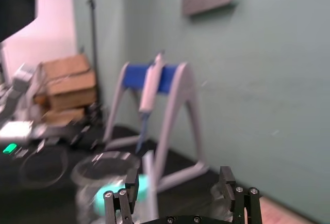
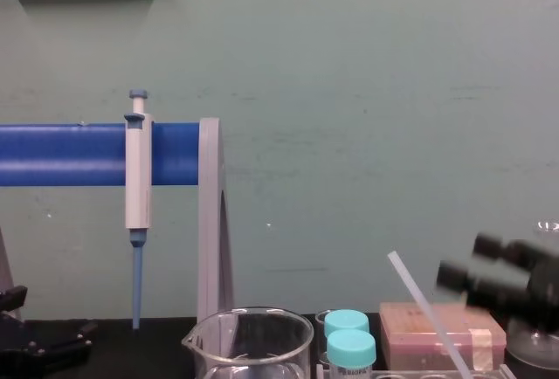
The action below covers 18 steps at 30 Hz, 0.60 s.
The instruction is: Pick up the stirring rod with one hand, then place it down.
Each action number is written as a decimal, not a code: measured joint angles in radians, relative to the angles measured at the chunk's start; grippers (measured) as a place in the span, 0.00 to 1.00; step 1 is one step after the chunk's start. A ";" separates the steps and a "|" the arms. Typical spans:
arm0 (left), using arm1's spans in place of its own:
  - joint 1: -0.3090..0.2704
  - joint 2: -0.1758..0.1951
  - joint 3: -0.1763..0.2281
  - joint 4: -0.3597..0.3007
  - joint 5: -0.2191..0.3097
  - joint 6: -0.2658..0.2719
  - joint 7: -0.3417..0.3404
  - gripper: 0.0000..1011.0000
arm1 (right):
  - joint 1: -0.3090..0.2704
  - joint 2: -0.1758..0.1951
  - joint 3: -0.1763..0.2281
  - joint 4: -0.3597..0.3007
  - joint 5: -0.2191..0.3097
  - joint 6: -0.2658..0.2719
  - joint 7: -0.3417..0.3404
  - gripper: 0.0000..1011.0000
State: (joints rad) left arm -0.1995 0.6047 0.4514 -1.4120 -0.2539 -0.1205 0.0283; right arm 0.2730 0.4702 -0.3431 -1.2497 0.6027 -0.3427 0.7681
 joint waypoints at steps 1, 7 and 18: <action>0.000 0.000 0.000 0.000 0.000 0.000 0.000 0.99 | -0.001 -0.003 0.010 -0.004 0.005 -0.004 -0.009 0.99; 0.000 0.000 0.000 0.000 0.000 0.000 0.000 0.99 | -0.026 -0.052 0.107 -0.045 -0.025 -0.038 -0.221 0.99; 0.000 0.000 0.000 0.000 0.000 0.000 0.000 0.99 | -0.063 -0.095 0.148 -0.068 -0.235 0.219 -0.635 0.99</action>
State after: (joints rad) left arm -0.1995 0.6047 0.4514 -1.4120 -0.2538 -0.1206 0.0283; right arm 0.2101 0.3749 -0.1953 -1.3177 0.3674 -0.1241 0.1327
